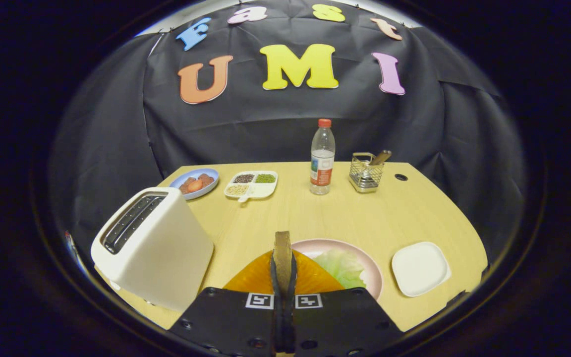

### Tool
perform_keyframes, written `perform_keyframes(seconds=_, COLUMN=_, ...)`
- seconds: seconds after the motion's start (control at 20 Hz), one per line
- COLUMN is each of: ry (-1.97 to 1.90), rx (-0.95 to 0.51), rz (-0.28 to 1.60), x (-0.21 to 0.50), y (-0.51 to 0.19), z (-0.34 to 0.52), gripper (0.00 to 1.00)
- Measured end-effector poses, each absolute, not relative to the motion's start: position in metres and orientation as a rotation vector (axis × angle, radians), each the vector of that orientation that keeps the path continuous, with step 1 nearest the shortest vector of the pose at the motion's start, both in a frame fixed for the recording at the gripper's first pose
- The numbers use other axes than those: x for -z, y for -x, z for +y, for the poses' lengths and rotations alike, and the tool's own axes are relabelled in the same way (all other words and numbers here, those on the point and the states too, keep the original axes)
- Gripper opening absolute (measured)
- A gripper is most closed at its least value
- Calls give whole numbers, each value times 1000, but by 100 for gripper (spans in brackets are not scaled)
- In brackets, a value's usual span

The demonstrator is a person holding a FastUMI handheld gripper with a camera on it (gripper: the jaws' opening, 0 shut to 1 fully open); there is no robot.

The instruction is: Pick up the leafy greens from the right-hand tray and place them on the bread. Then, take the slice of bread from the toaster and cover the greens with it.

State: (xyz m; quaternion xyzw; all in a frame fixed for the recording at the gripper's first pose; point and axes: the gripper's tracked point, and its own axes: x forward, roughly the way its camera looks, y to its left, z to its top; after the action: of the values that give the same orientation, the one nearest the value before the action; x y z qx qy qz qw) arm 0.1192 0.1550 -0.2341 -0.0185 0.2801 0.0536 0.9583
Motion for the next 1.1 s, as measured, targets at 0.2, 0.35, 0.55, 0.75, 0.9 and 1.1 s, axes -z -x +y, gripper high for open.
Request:
perform_keyframes(seconds=0.2, ry=-4, rx=-99, rz=563, x=238, y=-121, z=133, gripper=1)
perform_keyframes(seconds=0.35, ry=-61, rx=-104, rz=573, x=245, y=-124, z=120, gripper=8)
perform_keyframes(seconds=0.55, ry=-112, rx=-112, rz=596, x=257, y=-127, z=103, gripper=17)
perform_keyframes(seconds=0.75, ry=-113, rx=-88, rz=640, x=272, y=-129, z=82, gripper=17)
perform_keyframes(seconds=0.9, ry=-87, rx=-64, rz=682, x=290, y=-131, z=68, gripper=34)
perform_keyframes(seconds=1.1, ry=-87, rx=-64, rz=687, x=297, y=-135, z=62, gripper=37)
